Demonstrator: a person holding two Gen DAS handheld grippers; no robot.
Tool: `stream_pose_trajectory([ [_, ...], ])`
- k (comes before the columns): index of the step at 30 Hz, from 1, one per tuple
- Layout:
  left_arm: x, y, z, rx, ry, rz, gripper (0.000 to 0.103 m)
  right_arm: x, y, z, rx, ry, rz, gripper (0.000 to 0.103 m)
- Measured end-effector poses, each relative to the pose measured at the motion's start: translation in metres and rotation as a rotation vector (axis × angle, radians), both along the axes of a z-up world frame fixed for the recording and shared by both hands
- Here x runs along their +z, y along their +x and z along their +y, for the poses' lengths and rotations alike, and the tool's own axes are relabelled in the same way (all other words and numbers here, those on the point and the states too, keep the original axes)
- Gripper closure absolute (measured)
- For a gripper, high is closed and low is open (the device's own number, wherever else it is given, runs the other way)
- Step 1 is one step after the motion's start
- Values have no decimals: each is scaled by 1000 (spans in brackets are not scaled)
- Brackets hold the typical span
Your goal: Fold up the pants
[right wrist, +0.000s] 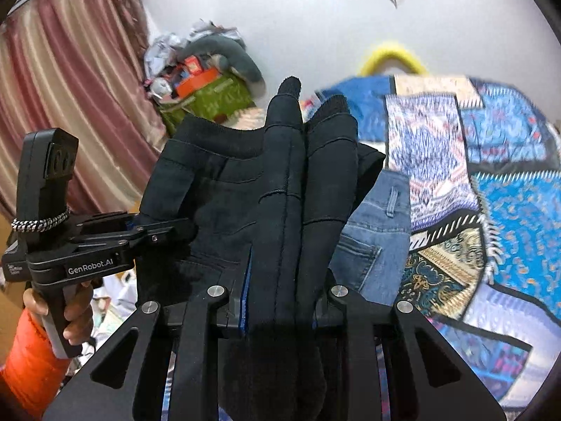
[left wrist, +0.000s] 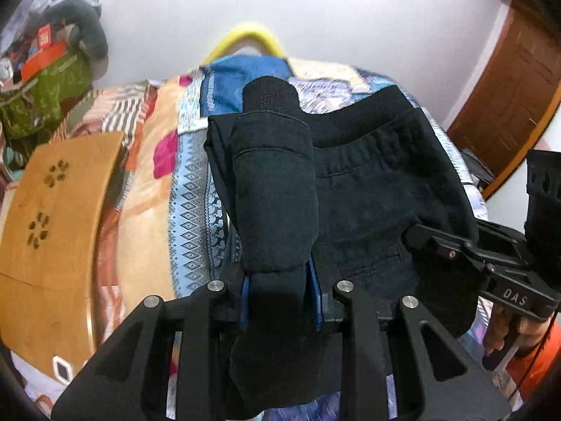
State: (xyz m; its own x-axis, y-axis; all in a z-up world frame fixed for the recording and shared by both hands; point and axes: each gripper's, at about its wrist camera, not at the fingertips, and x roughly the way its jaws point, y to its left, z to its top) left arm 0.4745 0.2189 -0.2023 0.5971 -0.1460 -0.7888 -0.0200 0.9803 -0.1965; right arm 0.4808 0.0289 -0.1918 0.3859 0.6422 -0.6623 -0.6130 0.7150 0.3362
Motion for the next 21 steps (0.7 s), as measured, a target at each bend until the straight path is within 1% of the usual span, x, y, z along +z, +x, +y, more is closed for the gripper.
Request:
stream_pose_trajectory([
  [2, -24, 19, 5, 12, -17, 37, 77, -16, 14, 3, -10, -20, 30, 81],
  [4, -46, 33, 8, 23, -31, 78, 77, -35, 29, 10, -12, -70, 67, 81],
  [7, -72, 44, 14, 27, -62, 116, 77, -53, 43, 17, 1, -144, 121, 81],
  [10, -100, 53, 23, 44, -113, 155, 76, -68, 49, 20, 12, -206, 141, 79],
  [11, -103, 54, 22, 51, -121, 158, 74, -74, 51, 20, 6, -227, 146, 78],
  [14, -112, 54, 26, 66, -148, 157, 64, -84, 48, 14, -27, -252, 160, 72],
  [16, -114, 50, 29, 90, -136, 170, 50, -84, 47, 6, -45, -241, 180, 70],
  [18, -112, 48, 33, 110, -118, 178, 46, -80, 44, 0, -60, -242, 181, 70],
  [21, -101, 35, 40, 150, -123, 188, 45, -68, 28, -9, -75, -254, 160, 68],
])
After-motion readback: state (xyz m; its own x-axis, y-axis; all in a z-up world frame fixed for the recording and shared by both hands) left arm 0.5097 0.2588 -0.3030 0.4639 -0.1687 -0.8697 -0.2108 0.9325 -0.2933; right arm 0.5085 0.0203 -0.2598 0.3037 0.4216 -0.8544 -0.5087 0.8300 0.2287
